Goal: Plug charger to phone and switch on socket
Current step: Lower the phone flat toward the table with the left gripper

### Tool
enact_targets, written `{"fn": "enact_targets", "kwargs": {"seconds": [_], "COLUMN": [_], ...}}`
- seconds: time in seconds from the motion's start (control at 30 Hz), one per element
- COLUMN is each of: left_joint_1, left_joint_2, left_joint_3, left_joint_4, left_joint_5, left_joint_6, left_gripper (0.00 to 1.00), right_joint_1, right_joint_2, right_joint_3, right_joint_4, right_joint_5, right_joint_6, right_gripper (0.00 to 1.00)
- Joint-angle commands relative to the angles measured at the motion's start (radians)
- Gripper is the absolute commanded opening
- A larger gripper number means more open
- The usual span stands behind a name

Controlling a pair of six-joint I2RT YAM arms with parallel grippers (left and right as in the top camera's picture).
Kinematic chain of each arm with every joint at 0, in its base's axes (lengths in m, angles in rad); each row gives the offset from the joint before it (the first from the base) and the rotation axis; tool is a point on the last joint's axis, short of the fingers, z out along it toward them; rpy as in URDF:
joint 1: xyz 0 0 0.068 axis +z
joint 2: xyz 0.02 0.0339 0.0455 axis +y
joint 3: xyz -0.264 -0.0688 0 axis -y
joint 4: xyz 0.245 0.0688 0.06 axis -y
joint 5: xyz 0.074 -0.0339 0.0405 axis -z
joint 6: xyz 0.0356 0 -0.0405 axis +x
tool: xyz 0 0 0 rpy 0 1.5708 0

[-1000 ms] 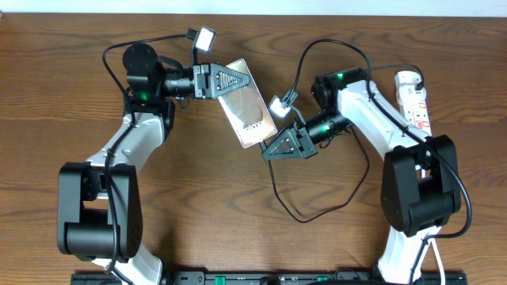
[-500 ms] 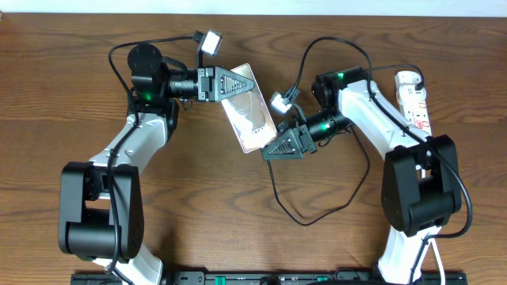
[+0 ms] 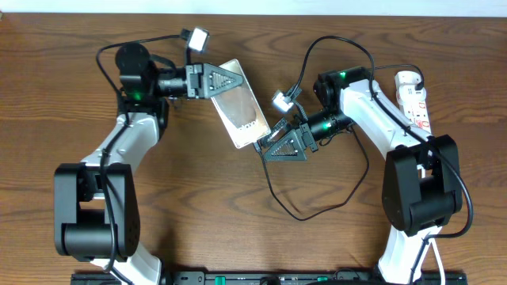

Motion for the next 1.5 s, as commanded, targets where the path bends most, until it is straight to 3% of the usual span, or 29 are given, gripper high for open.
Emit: {"fn": "enact_targets", "kwargs": {"seconds": [0.0, 0.43, 0.63, 0.73, 0.83, 1.03, 1.47], "left_joint_1": [0.049, 0.220, 0.235, 0.231, 0.231, 0.231, 0.231], "left_joint_2": [-0.001, -0.001, -0.001, -0.001, -0.001, -0.001, -0.001], "left_joint_3": [0.005, -0.030, -0.049, -0.049, -0.049, -0.067, -0.206], "left_joint_4": [-0.050, -0.501, -0.903, -1.107, -1.210, -1.324, -1.355], "left_joint_5": [0.019, -0.080, -0.314, -0.484, -0.537, -0.661, -0.748], "left_joint_6": [0.038, 0.325, 0.575, 0.632, 0.678, 0.731, 0.708], "left_gripper": [0.07, 0.07, 0.07, 0.07, 0.07, 0.07, 0.07], "right_joint_1": [-0.018, -0.078, -0.098, -0.100, -0.100, -0.099, -0.097], "right_joint_2": [0.003, 0.003, 0.003, 0.003, 0.003, 0.003, 0.003], "right_joint_3": [0.012, 0.012, 0.012, 0.012, 0.012, 0.012, 0.012], "right_joint_4": [0.000, 0.000, 0.000, -0.001, 0.000, 0.001, 0.000], "right_joint_5": [-0.024, -0.006, -0.005, 0.013, 0.027, 0.028, 0.029], "right_joint_6": [-0.008, -0.008, -0.008, -0.007, -0.008, -0.008, -0.008], "right_gripper": [0.99, 0.99, 0.99, 0.99, 0.99, 0.99, 0.99]}}
